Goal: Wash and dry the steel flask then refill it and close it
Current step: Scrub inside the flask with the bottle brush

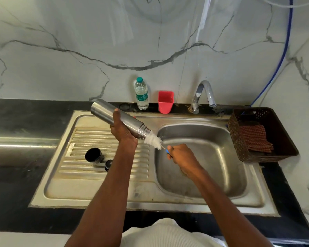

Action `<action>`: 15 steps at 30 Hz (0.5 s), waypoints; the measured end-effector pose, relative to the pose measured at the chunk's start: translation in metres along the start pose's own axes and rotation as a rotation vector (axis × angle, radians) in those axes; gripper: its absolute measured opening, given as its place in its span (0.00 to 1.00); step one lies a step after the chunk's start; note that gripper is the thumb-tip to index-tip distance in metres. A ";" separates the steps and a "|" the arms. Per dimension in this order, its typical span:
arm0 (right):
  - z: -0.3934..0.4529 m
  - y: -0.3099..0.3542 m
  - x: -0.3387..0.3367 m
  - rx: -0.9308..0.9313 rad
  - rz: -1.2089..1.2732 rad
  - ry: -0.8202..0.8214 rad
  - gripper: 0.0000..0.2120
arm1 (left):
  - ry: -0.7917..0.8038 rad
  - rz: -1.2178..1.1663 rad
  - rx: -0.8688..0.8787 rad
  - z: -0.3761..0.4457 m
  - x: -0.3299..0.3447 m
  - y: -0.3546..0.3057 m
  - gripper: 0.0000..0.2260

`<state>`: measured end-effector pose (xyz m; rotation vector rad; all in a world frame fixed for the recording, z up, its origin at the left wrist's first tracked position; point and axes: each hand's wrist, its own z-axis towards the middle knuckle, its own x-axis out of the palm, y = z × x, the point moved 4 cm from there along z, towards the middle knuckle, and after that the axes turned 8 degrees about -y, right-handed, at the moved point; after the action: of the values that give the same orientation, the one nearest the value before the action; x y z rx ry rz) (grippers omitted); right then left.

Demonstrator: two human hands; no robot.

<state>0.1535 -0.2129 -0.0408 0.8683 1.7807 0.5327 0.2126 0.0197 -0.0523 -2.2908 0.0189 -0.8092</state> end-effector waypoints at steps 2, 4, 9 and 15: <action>0.003 0.006 0.004 0.225 0.271 0.237 0.21 | 0.043 -0.004 -0.021 0.001 0.004 -0.002 0.38; 0.001 0.015 0.009 0.414 0.467 0.519 0.19 | 0.130 0.047 -0.048 -0.004 0.008 0.002 0.39; -0.005 0.029 0.014 0.421 0.631 0.648 0.17 | 0.254 0.188 -0.111 -0.022 0.012 0.021 0.39; -0.009 -0.002 -0.015 -0.287 0.080 0.111 0.08 | 0.088 0.094 -0.050 0.001 -0.002 0.006 0.27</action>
<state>0.1474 -0.2248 -0.0300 0.7222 1.7197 0.8794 0.2133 0.0165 -0.0577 -2.2809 0.1871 -0.8694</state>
